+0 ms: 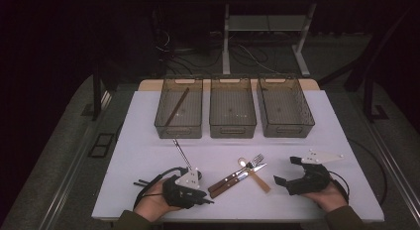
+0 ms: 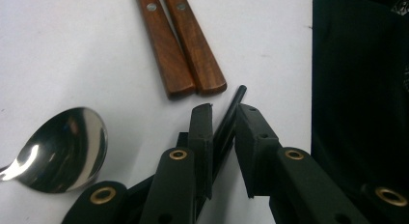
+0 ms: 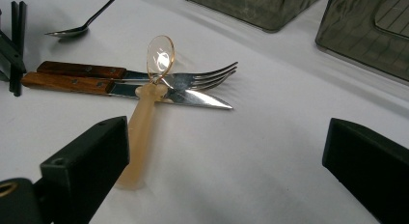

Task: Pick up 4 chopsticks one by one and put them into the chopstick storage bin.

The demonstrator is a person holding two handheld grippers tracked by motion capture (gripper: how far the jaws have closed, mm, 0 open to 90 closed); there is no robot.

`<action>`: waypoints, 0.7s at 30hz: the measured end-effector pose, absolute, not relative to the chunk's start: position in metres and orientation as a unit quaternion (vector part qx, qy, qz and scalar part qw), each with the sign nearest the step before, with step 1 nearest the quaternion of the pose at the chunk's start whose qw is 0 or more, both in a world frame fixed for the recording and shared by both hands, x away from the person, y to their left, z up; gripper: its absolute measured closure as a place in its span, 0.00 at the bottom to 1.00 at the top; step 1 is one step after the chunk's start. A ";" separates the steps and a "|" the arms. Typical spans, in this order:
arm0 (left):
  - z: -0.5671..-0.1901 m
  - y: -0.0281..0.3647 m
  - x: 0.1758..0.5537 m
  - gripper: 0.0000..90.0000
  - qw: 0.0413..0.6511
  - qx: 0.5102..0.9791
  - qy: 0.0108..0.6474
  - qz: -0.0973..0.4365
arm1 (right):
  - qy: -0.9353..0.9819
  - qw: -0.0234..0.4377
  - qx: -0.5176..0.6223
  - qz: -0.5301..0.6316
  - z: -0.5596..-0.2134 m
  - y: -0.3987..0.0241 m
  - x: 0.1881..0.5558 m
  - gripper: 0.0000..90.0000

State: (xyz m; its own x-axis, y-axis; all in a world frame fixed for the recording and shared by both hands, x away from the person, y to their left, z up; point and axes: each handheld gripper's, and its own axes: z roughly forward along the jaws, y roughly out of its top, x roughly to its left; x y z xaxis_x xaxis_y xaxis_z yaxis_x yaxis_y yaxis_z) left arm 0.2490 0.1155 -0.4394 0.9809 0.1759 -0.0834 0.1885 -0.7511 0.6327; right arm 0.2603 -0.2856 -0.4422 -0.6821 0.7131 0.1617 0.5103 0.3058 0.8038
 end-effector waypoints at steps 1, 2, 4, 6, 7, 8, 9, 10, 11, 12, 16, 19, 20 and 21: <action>-0.439 0.117 0.249 0.85 0.340 0.935 0.099 -0.009 | 0.800 0.113 0.382 0.448 -0.442 -0.286 0.260 0.03; -0.439 0.118 0.249 0.85 0.338 0.936 0.099 -0.008 | 0.800 0.113 0.382 0.448 -0.442 -0.286 0.260 0.03; -0.439 0.120 0.250 0.86 0.338 0.936 0.101 -0.007 | 0.800 0.113 0.382 0.448 -0.442 -0.286 0.260 0.03; -0.439 0.122 0.250 0.86 0.338 0.936 0.102 -0.005 | 0.800 0.113 0.382 0.448 -0.442 -0.286 0.260 0.03; -0.439 0.123 0.250 0.86 0.336 0.937 0.102 -0.003 | 0.800 0.113 0.382 0.448 -0.442 -0.286 0.260 0.03; -0.439 0.124 0.250 0.86 0.336 0.936 0.102 -0.002 | 0.800 0.113 0.382 0.449 -0.442 -0.286 0.260 0.03; -0.439 0.125 0.250 0.86 0.335 0.937 0.103 -0.001 | 0.800 0.113 0.382 0.449 -0.442 -0.286 0.260 0.03; -0.439 0.126 0.250 0.86 0.335 0.936 0.104 -0.002 | 0.800 0.113 0.382 0.449 -0.442 -0.286 0.260 0.03; -0.439 0.127 0.251 0.86 0.335 0.937 0.103 0.000 | 0.800 0.114 0.382 0.449 -0.442 -0.286 0.260 0.03; -0.439 0.127 0.251 0.86 0.334 0.936 0.105 0.000 | 0.800 0.114 0.382 0.449 -0.442 -0.286 0.260 0.03; -0.438 0.131 0.252 0.86 0.333 0.936 0.110 0.008 | 0.799 0.114 0.383 0.449 -0.442 -0.286 0.260 0.03; -0.438 0.131 0.254 0.86 0.331 0.936 0.115 0.018 | 0.800 0.113 0.383 0.448 -0.442 -0.286 0.260 0.03; -0.438 0.131 0.254 0.86 0.331 0.936 0.119 0.021 | 0.800 0.113 0.383 0.448 -0.442 -0.286 0.260 0.03; -0.438 0.130 0.255 0.86 0.329 0.936 0.120 0.024 | 0.801 0.114 0.382 0.447 -0.442 -0.285 0.260 0.03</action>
State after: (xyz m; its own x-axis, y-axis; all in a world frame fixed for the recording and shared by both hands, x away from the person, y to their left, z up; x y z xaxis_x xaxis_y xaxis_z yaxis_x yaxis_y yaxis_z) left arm 0.2553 0.1305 -0.4381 0.9702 0.2402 -0.0333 0.2081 -0.7542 0.6228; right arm 0.2603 -0.2855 -0.4424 -0.6824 0.7133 0.1595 0.5096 0.3079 0.8034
